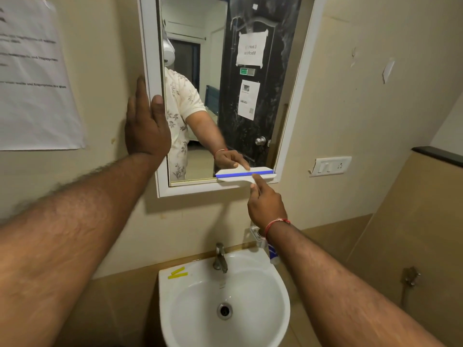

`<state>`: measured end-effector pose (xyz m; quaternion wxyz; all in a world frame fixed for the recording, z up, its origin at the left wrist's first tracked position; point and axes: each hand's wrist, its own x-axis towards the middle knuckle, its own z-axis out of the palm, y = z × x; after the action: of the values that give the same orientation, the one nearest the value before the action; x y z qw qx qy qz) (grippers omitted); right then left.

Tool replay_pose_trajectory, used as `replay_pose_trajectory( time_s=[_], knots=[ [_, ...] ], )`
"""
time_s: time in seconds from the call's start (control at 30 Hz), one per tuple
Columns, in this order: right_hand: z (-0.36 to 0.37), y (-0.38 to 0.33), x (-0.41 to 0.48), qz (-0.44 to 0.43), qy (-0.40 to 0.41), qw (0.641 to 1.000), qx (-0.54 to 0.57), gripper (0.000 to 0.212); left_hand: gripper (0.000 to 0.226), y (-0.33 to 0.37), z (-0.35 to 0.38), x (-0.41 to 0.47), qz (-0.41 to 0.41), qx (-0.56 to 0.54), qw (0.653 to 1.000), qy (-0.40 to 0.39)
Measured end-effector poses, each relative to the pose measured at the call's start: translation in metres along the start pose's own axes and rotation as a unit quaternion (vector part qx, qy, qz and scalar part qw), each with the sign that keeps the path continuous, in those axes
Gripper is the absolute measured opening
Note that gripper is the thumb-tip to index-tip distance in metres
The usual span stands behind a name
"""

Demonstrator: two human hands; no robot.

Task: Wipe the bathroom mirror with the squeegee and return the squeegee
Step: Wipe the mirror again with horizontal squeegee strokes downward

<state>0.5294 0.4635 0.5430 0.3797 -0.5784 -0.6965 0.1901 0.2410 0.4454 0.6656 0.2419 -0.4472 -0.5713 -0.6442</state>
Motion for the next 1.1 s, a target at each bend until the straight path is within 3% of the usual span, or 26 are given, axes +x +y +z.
replay_pose_trajectory(
  time_s=[0.17,0.27,0.43,0.7,0.87,0.9,1.0,1.1],
  knots=[
    [-0.005,0.002,-0.003,-0.017,-0.006,0.999,-0.033,0.048,0.06,0.0,-0.001,0.0,0.004,-0.001,1.0,-0.007],
    [0.002,0.02,-0.021,-0.038,-0.051,0.997,-0.048,0.044,0.06,0.001,-0.001,-0.001,-0.001,0.006,1.0,-0.005],
    [0.026,0.074,-0.069,0.024,-0.061,0.996,-0.066,0.047,0.058,0.002,-0.002,-0.002,0.004,-0.011,1.0,0.01],
    [0.05,0.085,-0.104,0.051,-0.098,0.991,-0.079,0.048,0.055,-0.013,-0.005,-0.037,0.006,-0.021,1.0,0.007],
    [0.052,0.075,-0.128,0.014,-0.001,0.999,-0.032,0.048,0.057,-0.02,-0.006,-0.046,-0.004,-0.015,1.0,-0.009],
    [0.054,0.076,-0.13,0.014,-0.013,0.999,-0.032,0.049,0.057,-0.02,-0.006,-0.046,-0.002,-0.015,1.0,-0.009],
    [0.064,0.077,-0.125,0.076,-0.179,0.974,-0.114,0.05,0.057,-0.022,-0.006,-0.045,0.002,-0.011,1.0,-0.014],
    [0.064,0.065,-0.126,0.079,-0.153,0.979,-0.105,0.048,0.058,-0.022,-0.007,-0.044,-0.001,-0.01,1.0,-0.021]
  ],
)
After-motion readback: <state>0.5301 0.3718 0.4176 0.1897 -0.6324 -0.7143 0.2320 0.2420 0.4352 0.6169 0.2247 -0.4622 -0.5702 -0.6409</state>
